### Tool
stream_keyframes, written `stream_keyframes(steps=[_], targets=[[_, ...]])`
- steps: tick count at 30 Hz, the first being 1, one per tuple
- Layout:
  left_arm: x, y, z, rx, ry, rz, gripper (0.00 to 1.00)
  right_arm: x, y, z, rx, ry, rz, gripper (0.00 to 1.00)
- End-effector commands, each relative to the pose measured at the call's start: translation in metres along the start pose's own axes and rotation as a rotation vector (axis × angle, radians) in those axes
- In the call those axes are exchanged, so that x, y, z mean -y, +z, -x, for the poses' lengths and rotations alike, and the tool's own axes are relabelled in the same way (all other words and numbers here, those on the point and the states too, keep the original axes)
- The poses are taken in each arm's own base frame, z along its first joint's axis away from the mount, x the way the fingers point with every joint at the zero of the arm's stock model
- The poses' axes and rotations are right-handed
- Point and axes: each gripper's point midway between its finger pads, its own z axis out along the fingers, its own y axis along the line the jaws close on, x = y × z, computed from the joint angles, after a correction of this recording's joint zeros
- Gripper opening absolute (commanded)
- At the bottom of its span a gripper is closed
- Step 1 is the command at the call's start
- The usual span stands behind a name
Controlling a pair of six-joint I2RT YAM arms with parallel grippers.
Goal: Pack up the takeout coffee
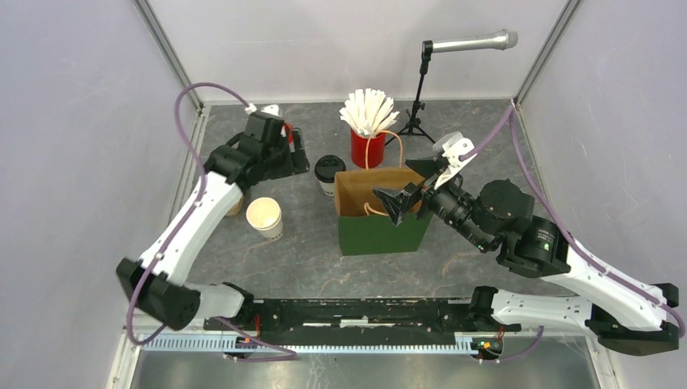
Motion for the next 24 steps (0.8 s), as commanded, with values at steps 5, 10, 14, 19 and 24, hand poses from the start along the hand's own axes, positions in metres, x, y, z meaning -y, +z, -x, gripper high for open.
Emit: stream_keyframes(steps=[5,10,14,19,24], targets=[[0.043,0.061,0.003,-0.071,0.066,-0.145,0.94,0.017,-0.020,0.007,0.025,0.022,-0.057,0.98],[0.039,0.092,0.005,-0.106,0.083,-0.071,0.94,0.044,-0.033,-0.009,-0.037,0.055,-0.203,0.98],[0.036,0.112,0.010,-0.122,0.052,-0.051,0.86,0.048,-0.040,-0.013,-0.040,0.084,-0.216,0.98],[0.035,0.132,0.005,-0.153,0.087,-0.048,0.71,0.051,-0.046,-0.016,-0.040,0.113,-0.222,0.98],[0.037,0.144,0.001,-0.165,0.128,-0.079,0.63,0.052,-0.048,-0.016,-0.041,0.124,-0.225,0.98]])
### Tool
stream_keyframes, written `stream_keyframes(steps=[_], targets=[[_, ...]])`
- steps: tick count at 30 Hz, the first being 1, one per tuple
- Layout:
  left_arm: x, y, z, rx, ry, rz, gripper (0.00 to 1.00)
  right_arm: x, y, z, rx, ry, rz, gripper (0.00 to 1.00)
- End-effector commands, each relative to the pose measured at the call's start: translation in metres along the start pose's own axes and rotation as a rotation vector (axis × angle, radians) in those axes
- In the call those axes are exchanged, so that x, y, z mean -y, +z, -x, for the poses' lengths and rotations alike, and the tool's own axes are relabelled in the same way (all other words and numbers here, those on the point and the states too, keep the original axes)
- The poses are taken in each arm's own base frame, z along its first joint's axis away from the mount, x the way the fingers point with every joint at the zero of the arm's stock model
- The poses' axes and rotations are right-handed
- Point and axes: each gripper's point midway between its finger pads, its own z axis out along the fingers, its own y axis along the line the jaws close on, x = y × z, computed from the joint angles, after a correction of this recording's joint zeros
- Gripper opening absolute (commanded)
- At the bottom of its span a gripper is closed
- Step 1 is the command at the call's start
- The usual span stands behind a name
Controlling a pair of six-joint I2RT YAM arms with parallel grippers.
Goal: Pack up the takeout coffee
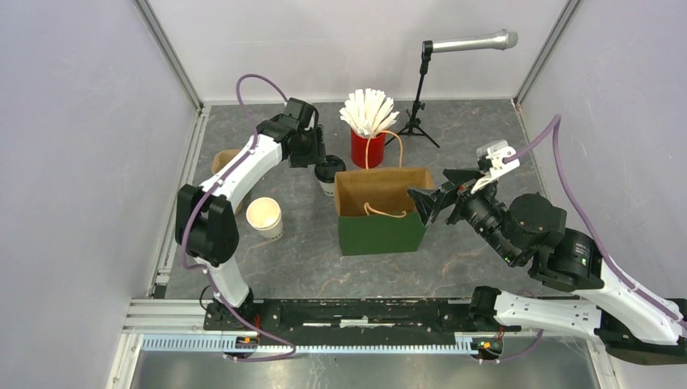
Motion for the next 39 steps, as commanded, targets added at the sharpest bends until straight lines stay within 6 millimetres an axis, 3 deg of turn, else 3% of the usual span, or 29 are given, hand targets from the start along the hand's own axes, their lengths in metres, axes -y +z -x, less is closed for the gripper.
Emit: stream_keyframes(steps=[1,13,20,27,39], targets=[[0.013,0.003,0.019,0.052,0.083,-0.064,0.62,0.005,-0.003,0.000,0.003,0.030,-0.029,0.98],[0.020,0.016,0.007,0.020,0.172,-0.152,0.54,0.008,0.000,-0.005,0.000,0.024,-0.044,0.98],[0.019,0.008,0.020,0.079,0.291,-0.158,0.50,0.007,0.000,-0.007,-0.006,0.025,-0.042,0.98],[0.018,0.005,0.011,0.048,0.477,-0.207,0.42,0.010,-0.004,-0.007,-0.011,0.039,-0.047,0.98],[0.013,0.017,0.006,-0.009,0.593,-0.226,0.39,0.012,-0.009,-0.007,-0.015,0.069,-0.050,0.98]])
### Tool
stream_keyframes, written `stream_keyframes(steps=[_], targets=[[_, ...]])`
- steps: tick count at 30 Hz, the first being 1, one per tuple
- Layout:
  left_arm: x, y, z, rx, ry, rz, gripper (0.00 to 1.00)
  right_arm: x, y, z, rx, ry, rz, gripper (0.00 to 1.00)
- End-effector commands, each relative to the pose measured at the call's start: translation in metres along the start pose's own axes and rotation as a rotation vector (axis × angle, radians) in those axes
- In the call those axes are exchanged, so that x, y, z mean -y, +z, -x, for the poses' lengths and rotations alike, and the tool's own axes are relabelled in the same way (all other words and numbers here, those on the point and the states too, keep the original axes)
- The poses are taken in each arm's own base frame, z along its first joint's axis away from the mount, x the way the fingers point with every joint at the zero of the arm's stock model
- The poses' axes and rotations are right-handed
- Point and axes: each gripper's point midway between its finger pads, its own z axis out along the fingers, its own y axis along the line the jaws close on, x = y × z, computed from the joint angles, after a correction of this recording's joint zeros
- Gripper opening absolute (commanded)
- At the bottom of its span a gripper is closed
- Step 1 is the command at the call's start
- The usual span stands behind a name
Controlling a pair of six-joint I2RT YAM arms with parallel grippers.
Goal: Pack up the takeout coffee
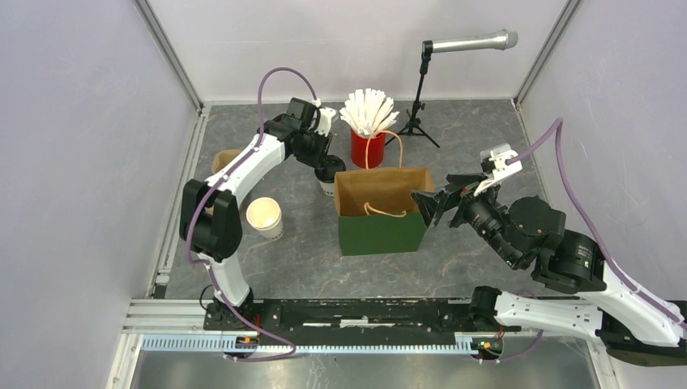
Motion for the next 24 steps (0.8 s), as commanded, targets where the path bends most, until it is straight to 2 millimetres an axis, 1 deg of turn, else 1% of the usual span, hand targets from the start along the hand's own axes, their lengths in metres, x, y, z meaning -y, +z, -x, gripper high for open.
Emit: stream_keyframes(steps=[1,5,9,11,16,17,19,24], targets=[[0.000,0.002,0.007,0.001,0.078,-0.047,0.38,0.003,-0.003,0.003,0.012,0.033,-0.017,0.98],[0.003,0.003,0.008,0.001,0.091,-0.067,0.35,0.004,-0.004,0.003,0.011,0.036,-0.019,0.98],[0.003,0.001,0.008,0.002,0.098,-0.071,0.24,0.004,-0.003,0.002,0.010,0.034,-0.019,0.98],[0.003,0.002,0.006,-0.002,0.102,-0.073,0.22,0.003,-0.003,0.002,0.009,0.034,-0.017,0.98],[0.005,0.008,0.002,-0.015,0.103,-0.089,0.24,0.002,-0.003,0.001,0.005,0.034,-0.012,0.98],[0.005,0.010,0.003,-0.014,0.102,-0.093,0.26,0.002,-0.003,0.001,0.003,0.035,-0.009,0.98],[0.006,0.012,0.003,-0.012,0.102,-0.095,0.32,0.002,-0.004,0.001,0.004,0.041,-0.008,0.98],[0.008,0.014,0.002,-0.012,0.104,-0.109,0.34,0.003,-0.007,0.002,0.004,0.056,-0.006,0.98]])
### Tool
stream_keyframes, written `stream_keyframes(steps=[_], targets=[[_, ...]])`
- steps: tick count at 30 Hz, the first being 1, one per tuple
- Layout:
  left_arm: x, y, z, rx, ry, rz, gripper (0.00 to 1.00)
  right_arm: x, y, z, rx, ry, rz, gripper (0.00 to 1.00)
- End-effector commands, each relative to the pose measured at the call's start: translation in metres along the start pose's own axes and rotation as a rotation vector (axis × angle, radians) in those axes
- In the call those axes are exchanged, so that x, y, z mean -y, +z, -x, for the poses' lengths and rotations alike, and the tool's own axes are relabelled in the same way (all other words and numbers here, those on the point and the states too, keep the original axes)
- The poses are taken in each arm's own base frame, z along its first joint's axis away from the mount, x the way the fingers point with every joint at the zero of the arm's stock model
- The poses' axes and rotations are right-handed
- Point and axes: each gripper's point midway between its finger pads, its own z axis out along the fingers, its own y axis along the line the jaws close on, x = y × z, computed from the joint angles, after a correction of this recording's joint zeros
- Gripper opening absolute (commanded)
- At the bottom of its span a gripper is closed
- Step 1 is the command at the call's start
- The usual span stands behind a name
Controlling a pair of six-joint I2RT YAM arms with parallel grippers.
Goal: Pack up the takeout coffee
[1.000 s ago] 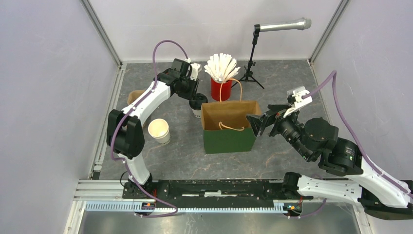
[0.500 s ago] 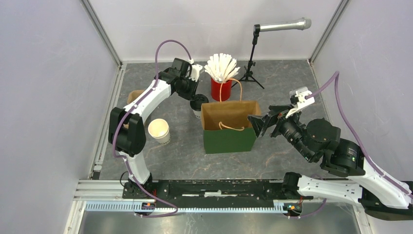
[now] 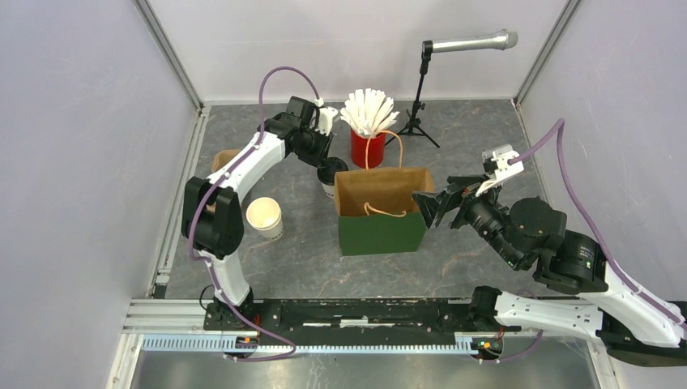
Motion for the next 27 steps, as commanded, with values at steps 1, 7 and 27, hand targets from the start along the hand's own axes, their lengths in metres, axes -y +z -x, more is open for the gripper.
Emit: stream_keyframes(steps=[1,7,27], targets=[[0.002,0.007,0.002,-0.004,0.056,-0.036,0.34,0.003,-0.005,0.003,0.008,0.033,-0.006,0.98],[0.005,0.005,0.004,0.006,0.055,-0.053,0.20,0.004,-0.008,0.003,0.004,0.048,-0.007,0.98],[0.018,-0.056,-0.035,-0.058,-0.032,-0.008,0.02,0.004,-0.006,-0.001,0.009,0.005,0.005,0.98]])
